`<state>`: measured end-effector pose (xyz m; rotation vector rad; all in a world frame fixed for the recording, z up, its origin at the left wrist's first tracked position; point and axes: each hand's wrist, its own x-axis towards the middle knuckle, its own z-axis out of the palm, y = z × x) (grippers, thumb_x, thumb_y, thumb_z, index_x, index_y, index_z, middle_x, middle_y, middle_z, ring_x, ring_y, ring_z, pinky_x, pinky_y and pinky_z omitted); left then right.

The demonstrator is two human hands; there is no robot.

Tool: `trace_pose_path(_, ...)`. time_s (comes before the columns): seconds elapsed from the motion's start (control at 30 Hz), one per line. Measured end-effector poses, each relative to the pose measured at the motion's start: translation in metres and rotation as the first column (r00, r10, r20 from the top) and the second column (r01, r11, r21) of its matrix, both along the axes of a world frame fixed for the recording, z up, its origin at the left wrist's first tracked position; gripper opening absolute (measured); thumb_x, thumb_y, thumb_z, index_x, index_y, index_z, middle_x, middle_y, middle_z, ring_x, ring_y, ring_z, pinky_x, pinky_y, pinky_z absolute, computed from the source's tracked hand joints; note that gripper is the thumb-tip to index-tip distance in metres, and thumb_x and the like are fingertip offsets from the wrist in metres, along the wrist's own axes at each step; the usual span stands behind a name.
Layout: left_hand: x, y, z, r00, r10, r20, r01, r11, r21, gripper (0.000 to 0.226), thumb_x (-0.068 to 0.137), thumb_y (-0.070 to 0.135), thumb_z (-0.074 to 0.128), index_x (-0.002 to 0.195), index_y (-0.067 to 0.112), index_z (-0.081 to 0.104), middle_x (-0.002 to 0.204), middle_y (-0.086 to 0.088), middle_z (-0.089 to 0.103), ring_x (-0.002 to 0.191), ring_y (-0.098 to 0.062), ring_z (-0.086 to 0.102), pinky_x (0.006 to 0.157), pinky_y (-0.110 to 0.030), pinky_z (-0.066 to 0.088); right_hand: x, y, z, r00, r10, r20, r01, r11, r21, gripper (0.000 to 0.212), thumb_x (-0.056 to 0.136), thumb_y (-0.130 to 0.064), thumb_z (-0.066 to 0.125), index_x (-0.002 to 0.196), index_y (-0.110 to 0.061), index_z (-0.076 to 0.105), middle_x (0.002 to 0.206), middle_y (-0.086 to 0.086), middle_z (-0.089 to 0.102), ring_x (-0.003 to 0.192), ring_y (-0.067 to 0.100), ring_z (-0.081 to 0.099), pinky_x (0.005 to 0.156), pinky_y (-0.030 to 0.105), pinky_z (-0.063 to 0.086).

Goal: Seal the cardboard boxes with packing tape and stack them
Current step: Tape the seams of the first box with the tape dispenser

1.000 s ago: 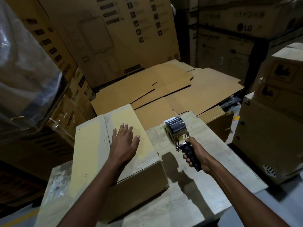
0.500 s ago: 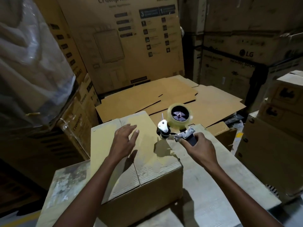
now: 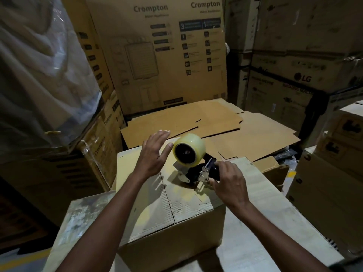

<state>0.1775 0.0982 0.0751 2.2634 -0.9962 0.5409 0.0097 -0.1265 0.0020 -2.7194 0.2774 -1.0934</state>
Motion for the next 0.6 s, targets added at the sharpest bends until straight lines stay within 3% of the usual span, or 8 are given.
trace_pose_path(0.13, 0.009, 0.016, -0.013, 0.996, 0.077, -0.04, -0.077, 0.997, -0.003, 0.054, 0.106, 0.048, 0.035, 0.153, 0.024, 0.045, 0.157, 0.001, 0.044, 0.15, -0.016, 0.03, 0.12, -0.047, 0.023, 0.001, 0.01, 0.0, 1.0, 0.003, -0.027, -0.001, 0.997, 0.077, 0.058, 0.056, -0.001, 0.094, 0.107, -0.006, 0.067, 0.093, 0.01, 0.064, 0.082, 0.029, 0.058, 0.068, 0.037, 0.049)
trace_pose_path(0.23, 0.012, 0.029, -0.026, 0.987, 0.14, -0.074, -0.14, 0.99, -0.002, 0.057, 0.104, 0.052, 0.033, 0.153, 0.025, 0.045, 0.157, 0.003, 0.044, 0.15, -0.016, 0.03, 0.119, -0.046, 0.022, -0.001, 0.011, 0.019, 0.973, -0.011, -0.231, 0.018, 0.999, 0.026, 0.045, 0.068, -0.02, 0.094, 0.102, -0.009, 0.068, 0.092, 0.006, 0.06, 0.082, 0.023, 0.053, 0.067, 0.031, 0.039)
trace_pose_path(0.3, 0.014, 0.037, -0.034, 0.983, 0.169, -0.078, -0.169, 0.986, 0.008, 0.057, 0.104, 0.052, 0.034, 0.151, 0.024, 0.047, 0.155, 0.002, 0.046, 0.149, -0.016, 0.032, 0.118, -0.047, 0.024, 0.0, 0.009, 0.035, 0.899, 0.012, -0.438, 0.006, 0.999, 0.04, 0.047, 0.08, -0.04, 0.087, 0.108, -0.013, 0.061, 0.095, 0.001, 0.055, 0.085, 0.019, 0.049, 0.069, 0.031, 0.038)
trace_pose_path(0.37, 0.015, 0.044, -0.041, 0.977, 0.202, -0.067, -0.201, 0.979, 0.031, 0.056, 0.104, 0.05, 0.036, 0.149, 0.021, 0.05, 0.154, 0.0, 0.048, 0.148, -0.018, 0.033, 0.116, -0.047, 0.025, 0.002, 0.001, 0.049, 0.798, 0.132, -0.588, -0.006, 0.978, 0.211, 0.051, 0.084, -0.048, 0.082, 0.111, -0.016, 0.053, 0.097, -0.003, 0.06, 0.083, 0.016, 0.059, 0.063, 0.028, 0.043)
trace_pose_path(0.43, 0.016, 0.051, -0.049, 0.969, 0.245, -0.037, -0.242, 0.968, 0.075, 0.055, 0.103, 0.049, 0.036, 0.147, 0.02, 0.052, 0.152, 0.0, 0.049, 0.147, -0.019, 0.034, 0.116, -0.048, 0.025, 0.004, -0.008, 0.056, 0.703, 0.286, -0.651, -0.026, 0.925, 0.379, 0.046, 0.088, -0.045, 0.079, 0.114, -0.017, 0.052, 0.094, -0.004, 0.067, 0.074, 0.012, 0.067, 0.05, 0.026, 0.048)
trace_pose_path(0.53, 0.016, 0.059, -0.061, 0.953, 0.3, -0.035, -0.293, 0.948, 0.127, 0.056, 0.103, 0.051, 0.036, 0.147, 0.02, 0.052, 0.153, -0.002, 0.049, 0.147, -0.021, 0.034, 0.118, -0.047, 0.023, 0.008, -0.019, 0.06, 0.584, 0.432, -0.688, -0.069, 0.87, 0.488, 0.035, 0.09, -0.043, 0.078, 0.102, -0.013, 0.064, 0.081, -0.001, 0.074, 0.064, 0.012, 0.07, 0.052, 0.024, 0.052)
trace_pose_path(0.6, 0.013, 0.065, -0.069, 0.945, 0.319, -0.078, -0.304, 0.94, 0.153, 0.053, 0.106, 0.048, 0.037, 0.15, 0.022, 0.048, 0.157, -0.002, 0.044, 0.15, -0.02, 0.03, 0.121, -0.046, 0.018, 0.012, -0.021, 0.065, 0.501, 0.56, -0.66, -0.028, 0.772, 0.634, 0.056, 0.086, -0.064, 0.072, 0.094, -0.008, 0.069, 0.077, 0.004, 0.072, 0.064, 0.016, 0.066, 0.06, 0.029, 0.053)
